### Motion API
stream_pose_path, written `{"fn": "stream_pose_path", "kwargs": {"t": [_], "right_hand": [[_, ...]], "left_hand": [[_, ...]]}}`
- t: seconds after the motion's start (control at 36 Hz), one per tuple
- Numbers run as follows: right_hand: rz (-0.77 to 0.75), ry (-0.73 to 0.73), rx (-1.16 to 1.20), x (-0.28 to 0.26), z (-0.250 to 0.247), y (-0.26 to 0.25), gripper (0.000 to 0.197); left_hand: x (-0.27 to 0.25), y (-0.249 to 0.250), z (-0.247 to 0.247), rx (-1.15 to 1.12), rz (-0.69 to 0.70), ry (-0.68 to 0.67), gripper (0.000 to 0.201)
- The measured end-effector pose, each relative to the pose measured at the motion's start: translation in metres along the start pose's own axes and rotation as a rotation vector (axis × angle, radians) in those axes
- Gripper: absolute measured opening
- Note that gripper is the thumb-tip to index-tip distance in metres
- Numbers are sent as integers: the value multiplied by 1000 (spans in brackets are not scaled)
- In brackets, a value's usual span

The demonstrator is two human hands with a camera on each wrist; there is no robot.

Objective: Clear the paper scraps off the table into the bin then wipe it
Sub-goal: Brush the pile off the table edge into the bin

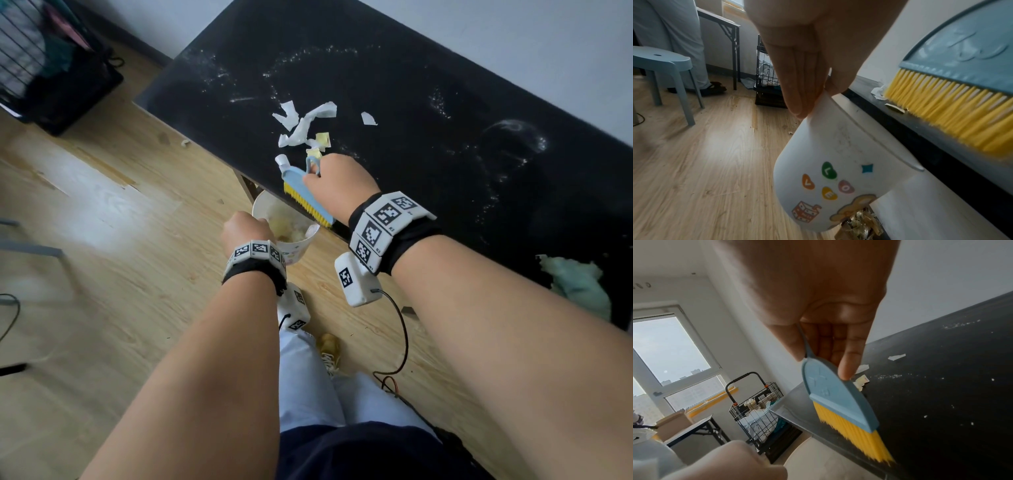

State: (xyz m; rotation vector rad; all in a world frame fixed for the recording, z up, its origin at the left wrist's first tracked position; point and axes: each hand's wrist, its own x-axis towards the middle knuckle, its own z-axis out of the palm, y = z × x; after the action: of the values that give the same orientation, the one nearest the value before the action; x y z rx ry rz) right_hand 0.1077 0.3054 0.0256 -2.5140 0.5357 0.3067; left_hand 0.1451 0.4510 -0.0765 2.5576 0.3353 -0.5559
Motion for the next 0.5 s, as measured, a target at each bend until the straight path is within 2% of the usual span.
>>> {"fn": "stream_pose_path", "kwargs": {"t": [0.08, 0.17, 0.25, 0.5], "right_hand": [[-1, 125, 66, 4, -6, 1, 23], [-1, 247, 134, 13, -13, 6, 24], [11, 345, 86, 27, -19, 14, 27], [37, 462, 47, 75, -24, 22, 32]], "left_hand": [[1, 0, -3, -4, -2, 6, 38], [5, 0, -5, 1, -9, 13, 38], [9, 1, -7, 12, -15, 11, 37], [24, 1, -10, 35, -22, 1, 38]]}}
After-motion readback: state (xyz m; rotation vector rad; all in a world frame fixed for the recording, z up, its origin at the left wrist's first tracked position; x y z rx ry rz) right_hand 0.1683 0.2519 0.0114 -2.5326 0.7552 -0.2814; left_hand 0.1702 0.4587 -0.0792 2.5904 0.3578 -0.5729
